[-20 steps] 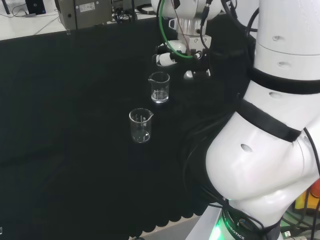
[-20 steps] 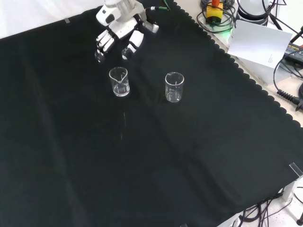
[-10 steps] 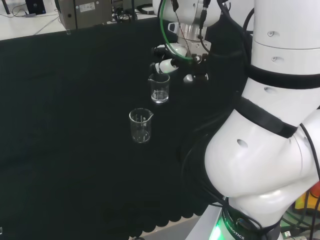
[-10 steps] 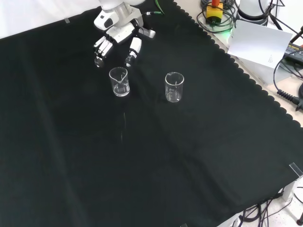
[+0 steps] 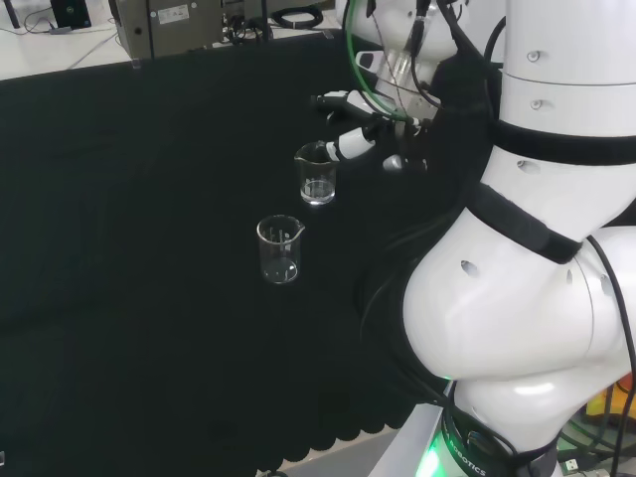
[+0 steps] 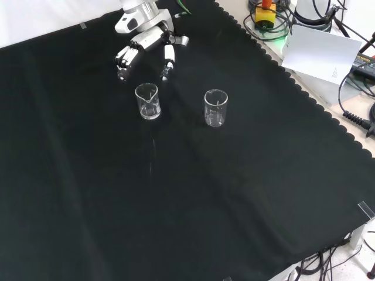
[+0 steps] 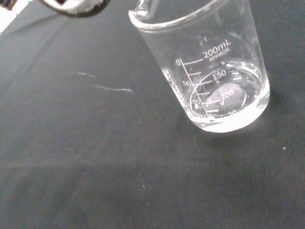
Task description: Pick up the beaker on the right.
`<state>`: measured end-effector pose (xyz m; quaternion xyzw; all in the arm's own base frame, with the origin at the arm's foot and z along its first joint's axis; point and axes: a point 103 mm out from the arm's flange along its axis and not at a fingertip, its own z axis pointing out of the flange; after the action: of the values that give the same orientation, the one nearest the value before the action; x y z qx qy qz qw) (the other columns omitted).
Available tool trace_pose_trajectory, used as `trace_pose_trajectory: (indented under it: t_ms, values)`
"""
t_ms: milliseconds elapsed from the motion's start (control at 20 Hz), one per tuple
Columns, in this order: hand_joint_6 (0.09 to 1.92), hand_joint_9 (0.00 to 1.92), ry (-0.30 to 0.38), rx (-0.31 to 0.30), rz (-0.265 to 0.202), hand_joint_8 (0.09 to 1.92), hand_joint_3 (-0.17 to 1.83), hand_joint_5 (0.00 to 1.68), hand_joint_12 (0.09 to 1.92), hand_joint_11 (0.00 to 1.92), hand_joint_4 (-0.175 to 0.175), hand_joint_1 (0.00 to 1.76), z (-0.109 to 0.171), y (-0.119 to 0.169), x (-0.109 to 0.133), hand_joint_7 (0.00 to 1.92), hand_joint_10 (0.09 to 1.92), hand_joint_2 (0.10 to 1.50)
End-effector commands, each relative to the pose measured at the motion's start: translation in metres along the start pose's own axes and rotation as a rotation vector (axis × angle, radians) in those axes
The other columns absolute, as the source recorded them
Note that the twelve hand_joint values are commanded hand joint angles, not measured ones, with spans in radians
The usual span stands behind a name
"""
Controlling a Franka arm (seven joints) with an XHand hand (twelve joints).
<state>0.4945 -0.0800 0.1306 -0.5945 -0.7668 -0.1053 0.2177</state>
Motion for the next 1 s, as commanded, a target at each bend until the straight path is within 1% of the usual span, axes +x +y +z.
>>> trace_pose_trajectory:
  t_ms: [50, 200, 350, 450, 800, 1000]
  values:
    - [0.09, 0.35, 0.099, -0.021, -0.046, 0.6, 0.56, 0.31, 1.4, 0.04, -0.01, 0.82, 0.01, 0.0, -0.012, 0.18, 0.65, 0.64]
    - [0.09, 0.35, 0.114, -0.022, -0.051, 0.61, 0.57, 0.31, 1.4, 0.05, -0.01, 0.82, 0.014, 0.0, -0.017, 0.18, 0.64, 0.63]
    - [0.09, 0.35, 0.147, -0.039, -0.054, 0.6, 0.58, 0.31, 1.39, 0.04, -0.009, 0.82, 0.023, 0.003, -0.02, 0.17, 0.64, 0.63]
    - [0.09, 0.35, 0.155, -0.04, -0.063, 0.6, 0.59, 0.32, 1.39, 0.04, -0.009, 0.83, 0.029, 0.005, -0.022, 0.17, 0.64, 0.62]
    - [0.09, 0.35, 0.194, -0.018, -0.074, 0.61, 0.6, 0.32, 1.39, 0.02, -0.01, 0.83, 0.044, 0.009, -0.036, 0.19, 0.63, 0.62]
    - [0.09, 0.33, 0.24, 0.01, -0.094, 0.61, 0.6, 0.32, 1.39, 0.01, -0.01, 0.83, 0.05, 0.013, -0.041, 0.18, 0.62, 0.61]
